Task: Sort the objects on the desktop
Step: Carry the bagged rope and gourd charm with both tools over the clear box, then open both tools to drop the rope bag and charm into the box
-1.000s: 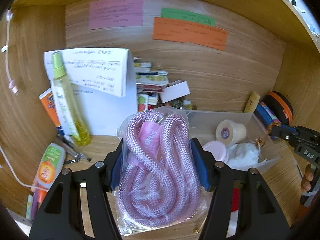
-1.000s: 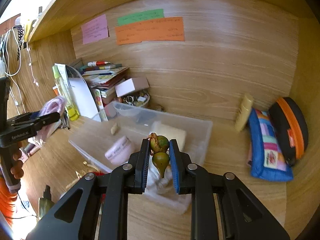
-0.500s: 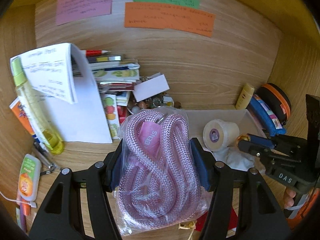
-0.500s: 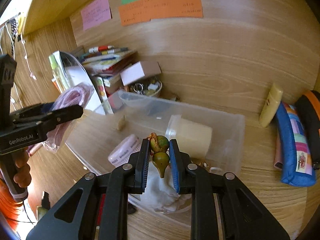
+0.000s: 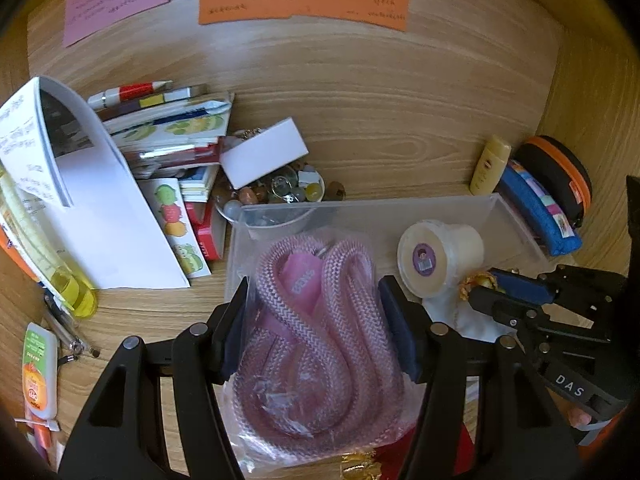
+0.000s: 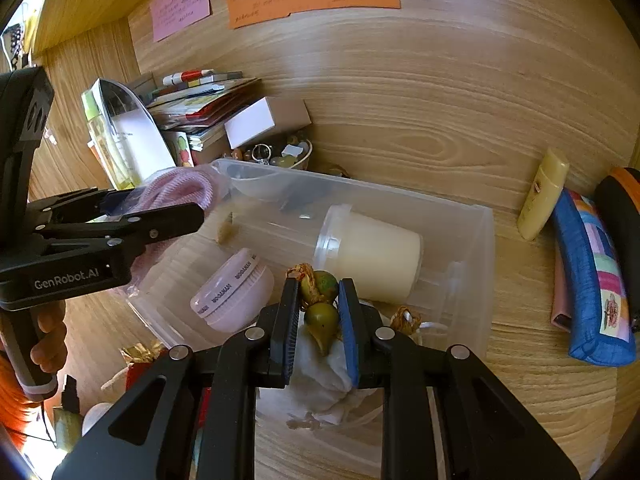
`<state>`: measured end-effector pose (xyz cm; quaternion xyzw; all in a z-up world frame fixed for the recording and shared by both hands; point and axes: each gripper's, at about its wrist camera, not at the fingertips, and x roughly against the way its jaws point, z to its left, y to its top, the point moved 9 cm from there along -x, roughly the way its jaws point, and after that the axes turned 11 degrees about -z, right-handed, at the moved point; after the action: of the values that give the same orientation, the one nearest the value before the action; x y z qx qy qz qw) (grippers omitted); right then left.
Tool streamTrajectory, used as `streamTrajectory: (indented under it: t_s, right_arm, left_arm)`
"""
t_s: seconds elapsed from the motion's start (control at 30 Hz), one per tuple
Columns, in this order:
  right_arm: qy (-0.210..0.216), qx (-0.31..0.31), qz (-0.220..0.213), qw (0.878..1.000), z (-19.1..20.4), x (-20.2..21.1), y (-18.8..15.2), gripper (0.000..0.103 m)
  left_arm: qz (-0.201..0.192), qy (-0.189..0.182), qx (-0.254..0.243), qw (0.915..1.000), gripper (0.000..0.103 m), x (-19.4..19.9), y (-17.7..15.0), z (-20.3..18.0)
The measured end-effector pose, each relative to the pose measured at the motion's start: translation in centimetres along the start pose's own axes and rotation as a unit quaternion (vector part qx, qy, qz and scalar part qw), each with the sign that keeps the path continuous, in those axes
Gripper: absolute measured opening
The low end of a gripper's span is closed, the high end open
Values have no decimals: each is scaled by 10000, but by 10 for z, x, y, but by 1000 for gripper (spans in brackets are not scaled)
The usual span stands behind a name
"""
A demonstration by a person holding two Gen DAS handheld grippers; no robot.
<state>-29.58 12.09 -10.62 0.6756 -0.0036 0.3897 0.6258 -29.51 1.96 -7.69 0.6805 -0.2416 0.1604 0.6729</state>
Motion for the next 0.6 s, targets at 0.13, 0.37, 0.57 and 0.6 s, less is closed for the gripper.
streamTrajectory:
  t_s: [0.13, 0.37, 0.57, 0.6]
  right_arm:
    - [-57, 94, -5, 9999, 1, 0, -1, 18]
    - [-55, 223, -15, 9997, 4, 2, -1, 21]
    - [165, 130, -105, 9997, 10, 10, 3, 60]
    - [215, 152, -147, 9995, 12, 12, 5, 62]
  left_arm:
    - [130, 32, -137, 9998, 49, -7, -5, -4]
    - [121, 82, -268, 9995, 49, -2, -4, -7]
    - [-21, 295, -424, 9987, 49, 14, 2, -3]
    - [-11, 306, -411, 9987, 49, 16, 2, -2]
